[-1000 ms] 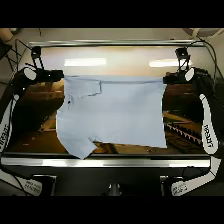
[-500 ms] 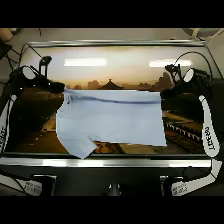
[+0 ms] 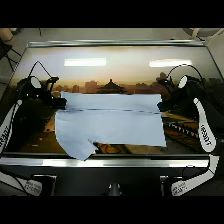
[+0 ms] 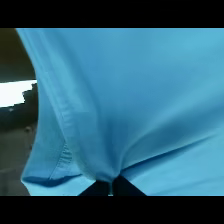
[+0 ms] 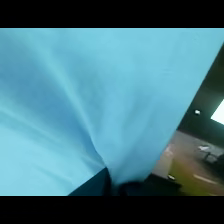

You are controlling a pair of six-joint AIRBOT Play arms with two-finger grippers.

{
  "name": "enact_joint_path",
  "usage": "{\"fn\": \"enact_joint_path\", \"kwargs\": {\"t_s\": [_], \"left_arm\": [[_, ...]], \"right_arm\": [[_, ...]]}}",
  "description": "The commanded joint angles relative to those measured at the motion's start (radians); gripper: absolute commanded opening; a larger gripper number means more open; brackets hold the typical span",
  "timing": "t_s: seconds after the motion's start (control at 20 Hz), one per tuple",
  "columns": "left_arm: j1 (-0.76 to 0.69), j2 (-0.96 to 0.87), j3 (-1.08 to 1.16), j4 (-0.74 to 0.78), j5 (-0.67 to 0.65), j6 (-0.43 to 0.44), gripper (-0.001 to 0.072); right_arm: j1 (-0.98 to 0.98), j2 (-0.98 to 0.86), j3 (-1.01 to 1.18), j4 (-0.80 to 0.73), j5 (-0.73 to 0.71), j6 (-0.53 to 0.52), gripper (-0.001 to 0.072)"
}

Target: Fold the shirts.

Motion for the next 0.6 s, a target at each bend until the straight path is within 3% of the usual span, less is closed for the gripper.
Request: {"fn": "enact_joint_path", "kwargs": {"t_s": [0.0, 0.05, 0.1, 0.2, 0.3, 0.45, 0.55], "left_arm": [[0.018, -0.003, 0.026, 0.001, -0.035, -0.019, 0.0416], [0.034, -0.002, 0.056, 0.002, -0.068, -0.022, 0.0516], [0.061, 0.003, 0.093, 0.001, -0.108, -0.023, 0.0518], [0.121, 0.033, 0.134, 0.0, -0.182, -0.055, 0.05], [0.176, 0.086, 0.082, -0.002, -0.269, -0.055, 0.05], [0.233, 0.275, -0.296, -0.078, -0.203, -0.039, 0.05], [0.251, 0.435, -0.606, -0.142, -0.105, 0.038, 0.05]], "right_arm": [[-0.007, 0.005, 0.019, 0.02, 0.028, -0.008, 0.0257], [-0.021, 0.021, 0.043, 0.019, 0.071, -0.008, 0.0376], [-0.04, 0.043, 0.062, 0.019, 0.108, -0.019, 0.0503], [-0.103, 0.1, 0.075, 0.019, 0.209, -0.082, 0.0481], [-0.172, 0.135, 0.056, 0.003, 0.316, -0.062, 0.0371], [-0.204, 0.223, -0.16, 0.009, 0.323, -0.065, 0.0365], [-0.201, 0.299, -0.317, 0.06, 0.255, -0.094, 0.0365]]}}
